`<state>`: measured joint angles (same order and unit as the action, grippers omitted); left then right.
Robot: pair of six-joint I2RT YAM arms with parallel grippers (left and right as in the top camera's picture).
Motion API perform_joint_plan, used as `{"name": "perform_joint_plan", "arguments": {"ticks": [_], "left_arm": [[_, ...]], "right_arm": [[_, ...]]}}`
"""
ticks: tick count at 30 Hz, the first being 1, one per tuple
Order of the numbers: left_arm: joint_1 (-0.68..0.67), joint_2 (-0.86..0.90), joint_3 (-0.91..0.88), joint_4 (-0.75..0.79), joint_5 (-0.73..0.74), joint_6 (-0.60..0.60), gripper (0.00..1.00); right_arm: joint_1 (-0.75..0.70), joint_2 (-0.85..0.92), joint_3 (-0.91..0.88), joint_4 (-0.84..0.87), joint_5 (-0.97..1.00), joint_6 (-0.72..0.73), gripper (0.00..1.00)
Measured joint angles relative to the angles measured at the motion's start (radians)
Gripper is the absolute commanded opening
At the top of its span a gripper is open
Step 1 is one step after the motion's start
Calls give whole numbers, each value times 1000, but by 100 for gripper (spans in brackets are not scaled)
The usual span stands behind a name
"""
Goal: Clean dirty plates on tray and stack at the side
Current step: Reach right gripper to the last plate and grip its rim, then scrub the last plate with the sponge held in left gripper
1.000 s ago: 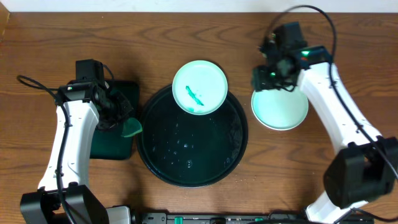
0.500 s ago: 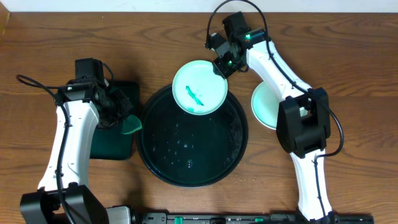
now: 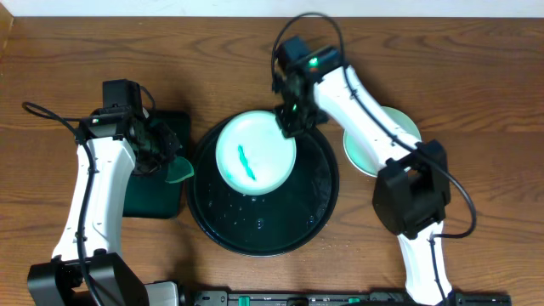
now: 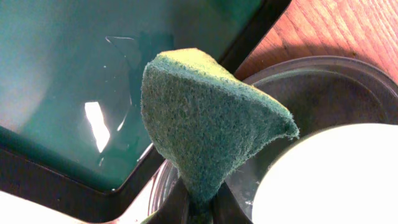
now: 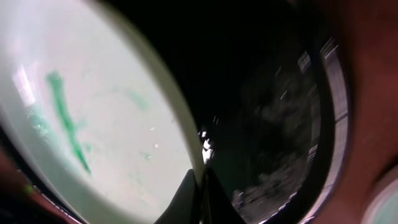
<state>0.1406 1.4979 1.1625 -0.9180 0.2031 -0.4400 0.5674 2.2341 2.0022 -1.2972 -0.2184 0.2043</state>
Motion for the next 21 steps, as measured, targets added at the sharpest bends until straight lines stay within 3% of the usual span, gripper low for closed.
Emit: {"name": "perform_joint_plan", "arguments": {"ticks": [2, 3, 5, 8, 10, 13, 16, 20, 21], "left_arm": [[0, 0, 0, 1, 0, 0, 7], [0, 0, 0, 1, 0, 0, 7], [0, 0, 0, 2, 0, 0, 7], [0, 0, 0, 2, 0, 1, 7], [0, 0, 0, 0, 0, 19, 7], [0, 0, 0, 0, 0, 36, 7], [-5, 0, 0, 0, -1, 48, 7], [-63, 0, 0, 0, -32, 49, 7], [-82, 0, 0, 0, -37, 49, 7]], "right_arm": [[20, 2, -87, 24, 13, 69, 7], [21, 2, -116, 26, 10, 76, 20], [19, 3, -146, 13, 6, 63, 34], [19, 3, -146, 5, -5, -8, 45], [19, 3, -146, 15, -8, -61, 46], [18, 3, -160, 61, -12, -113, 43], [18, 3, -241, 109, -16, -86, 32], [13, 5, -314, 170, -15, -28, 11], [10, 5, -316, 175, -17, -19, 1]]}}
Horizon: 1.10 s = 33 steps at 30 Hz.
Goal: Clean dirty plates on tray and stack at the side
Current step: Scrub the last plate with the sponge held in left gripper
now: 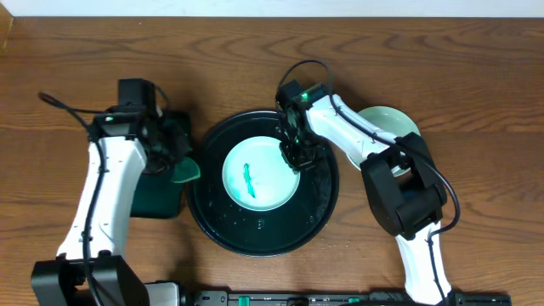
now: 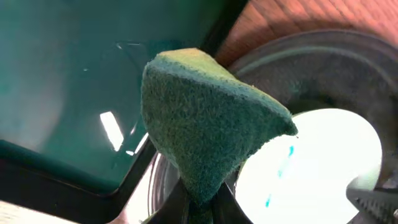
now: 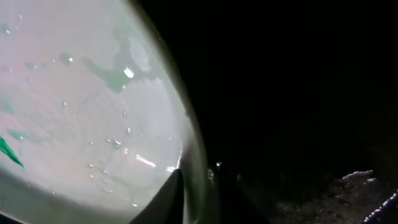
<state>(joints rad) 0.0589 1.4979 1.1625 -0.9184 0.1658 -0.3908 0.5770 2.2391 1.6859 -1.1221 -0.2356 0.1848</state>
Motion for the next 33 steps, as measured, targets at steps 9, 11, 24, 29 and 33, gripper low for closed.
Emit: {"name": "perform_joint_plan", "arguments": {"ticks": [9, 11, 24, 29, 33], "left_arm": [[-207, 1, -40, 132, -56, -110, 7], [-280, 30, -62, 157, -70, -163, 7], [-478, 287, -72, 172, 123, -74, 7], [-505, 292, -72, 183, 146, 6, 7], [-485, 292, -72, 224, -137, -136, 7]], "right_arm": [[-6, -2, -1, 24, -26, 104, 1], [-6, -2, -1, 24, -26, 122, 1], [-6, -2, -1, 29, -26, 130, 1], [-6, -2, -1, 29, -26, 130, 1], [-2, -2, -1, 42, -38, 130, 1]]}}
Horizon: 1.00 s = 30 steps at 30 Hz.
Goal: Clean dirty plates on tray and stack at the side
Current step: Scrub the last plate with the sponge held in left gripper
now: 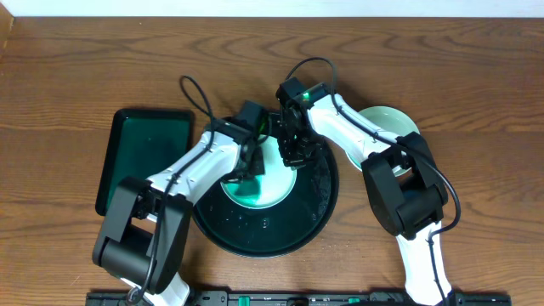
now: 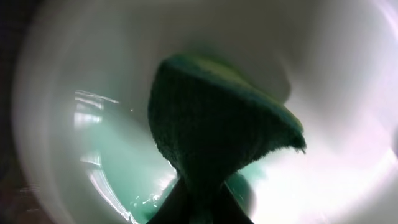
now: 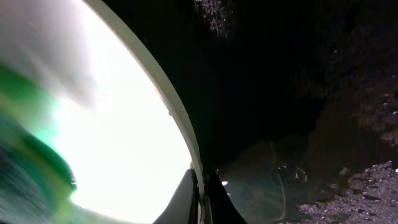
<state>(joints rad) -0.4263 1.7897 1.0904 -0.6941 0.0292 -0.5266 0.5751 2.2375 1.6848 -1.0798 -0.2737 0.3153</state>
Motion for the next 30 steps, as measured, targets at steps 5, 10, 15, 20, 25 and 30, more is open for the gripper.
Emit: {"name": "perform_joint_plan", "arguments": {"ticks": [5, 10, 15, 20, 25, 30], "left_arm": [[22, 0, 2, -29, -94, -100, 7], [44, 0, 3, -42, 56, -43, 7], [42, 4, -5, 118, 354, 44, 7], [41, 4, 3, 105, 169, -19, 7], [42, 4, 14, -34, -170, -109, 7], [56, 4, 17, -76, 247, 195, 7]], "right_arm": [[0, 0, 0, 4, -8, -6, 1], [-95, 59, 5, 4, -275, -104, 1], [-105, 65, 4, 4, -309, -124, 1], [-104, 68, 4, 7, -321, -125, 1], [-98, 69, 4, 18, -332, -125, 1], [-98, 70, 4, 22, -335, -126, 1]]}}
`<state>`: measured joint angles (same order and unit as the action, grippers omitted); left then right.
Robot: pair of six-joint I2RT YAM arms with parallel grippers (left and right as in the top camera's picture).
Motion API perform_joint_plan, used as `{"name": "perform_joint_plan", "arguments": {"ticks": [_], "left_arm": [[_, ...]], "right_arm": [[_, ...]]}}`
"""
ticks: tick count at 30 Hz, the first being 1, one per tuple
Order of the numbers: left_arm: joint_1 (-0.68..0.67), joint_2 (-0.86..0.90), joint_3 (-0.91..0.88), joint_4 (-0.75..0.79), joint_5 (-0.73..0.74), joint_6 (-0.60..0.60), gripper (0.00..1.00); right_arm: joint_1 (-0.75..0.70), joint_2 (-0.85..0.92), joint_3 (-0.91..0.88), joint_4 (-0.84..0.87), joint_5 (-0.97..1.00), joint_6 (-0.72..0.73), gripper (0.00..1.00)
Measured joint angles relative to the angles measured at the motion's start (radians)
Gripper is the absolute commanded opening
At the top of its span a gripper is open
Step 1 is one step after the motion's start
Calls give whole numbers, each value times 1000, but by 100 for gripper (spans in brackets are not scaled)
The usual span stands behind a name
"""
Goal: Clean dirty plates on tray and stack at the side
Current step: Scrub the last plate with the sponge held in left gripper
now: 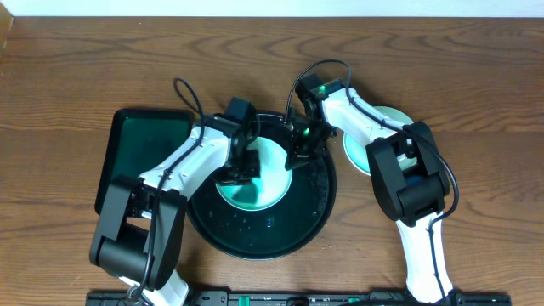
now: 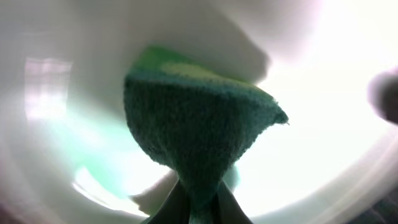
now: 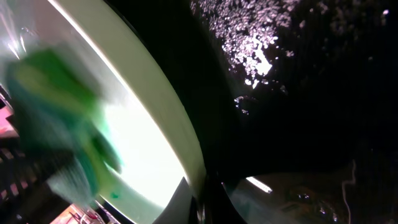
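Note:
A white plate (image 1: 265, 180) smeared with green lies in the round black tray (image 1: 314, 208). My left gripper (image 1: 237, 174) is shut on a green sponge (image 2: 199, 134), which is pressed on the plate's inner face (image 2: 323, 130). My right gripper (image 1: 297, 155) is shut on the plate's right rim (image 3: 186, 155). The sponge (image 3: 62, 118) shows as a blur in the right wrist view. A clean pale plate (image 1: 399, 119) lies on the table to the right, partly hidden by the right arm.
A green rectangular tray (image 1: 140, 157) with a black rim sits at the left of the wooden table (image 1: 76, 68). Water droplets glisten on the black tray's floor (image 3: 249, 37). The two arms meet over the tray's middle.
The sponge has shifted a little left and up on the plate. My right gripper still pinches the rim, its arm now slightly further right. The green smear covers more of the plate.
At first my left gripper held the sponge by the green tray while my right held the streaked plate tilted over the black tray. The plate then lay lower in the tray. Later the sponge was on the plate, and it now rubs there.

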<state>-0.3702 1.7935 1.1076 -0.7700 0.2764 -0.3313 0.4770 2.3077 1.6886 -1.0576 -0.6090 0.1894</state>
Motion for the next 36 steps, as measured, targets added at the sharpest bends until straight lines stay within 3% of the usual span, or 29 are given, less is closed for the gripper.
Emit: {"name": "perform_joint_plan", "arguments": {"ticks": [2, 4, 6, 11, 15, 17, 20, 23, 25, 31, 32, 33, 36], "left_arm": [[-11, 1, -1, 76, 148, 90, 7], [-16, 2, -2, 179, 189, 135, 7], [-17, 3, -2, 225, 107, 149, 7], [-20, 3, 0, 180, -342, 47, 7], [-23, 2, 4, 39, -441, -81, 7], [-23, 3, 6, -12, -340, -54, 7], [-10, 3, 6, -36, 5, 166, 7], [-14, 3, 5, -2, 143, 272, 7], [-14, 3, 4, 57, 138, 306, 7], [-19, 3, 3, 199, -210, 190, 7], [-19, 3, 3, 201, -381, 103, 7], [-22, 3, 3, 194, -445, 69, 7], [-29, 3, 6, 143, -532, 2, 7]], "right_arm": [[0, 0, 0, 0, 0, 0, 1], [0, 1, 0, 0, -1, 0, 1], [0, 1, 0, -2, -1, 0, 1], [0, 1, 0, -3, -2, 1, 1], [2, 1, 0, 1, -5, 0, 1], [5, 1, 0, 1, -5, 0, 1], [5, 1, 0, 2, -5, -4, 1], [5, 1, 0, 2, -5, -4, 1], [5, 1, 0, 1, -6, -4, 1], [5, 1, 0, 1, -7, -3, 1], [5, 1, 0, 1, -7, -3, 1], [5, 1, 0, 1, -7, -3, 1], [5, 1, 0, 1, -7, -3, 1]]}}
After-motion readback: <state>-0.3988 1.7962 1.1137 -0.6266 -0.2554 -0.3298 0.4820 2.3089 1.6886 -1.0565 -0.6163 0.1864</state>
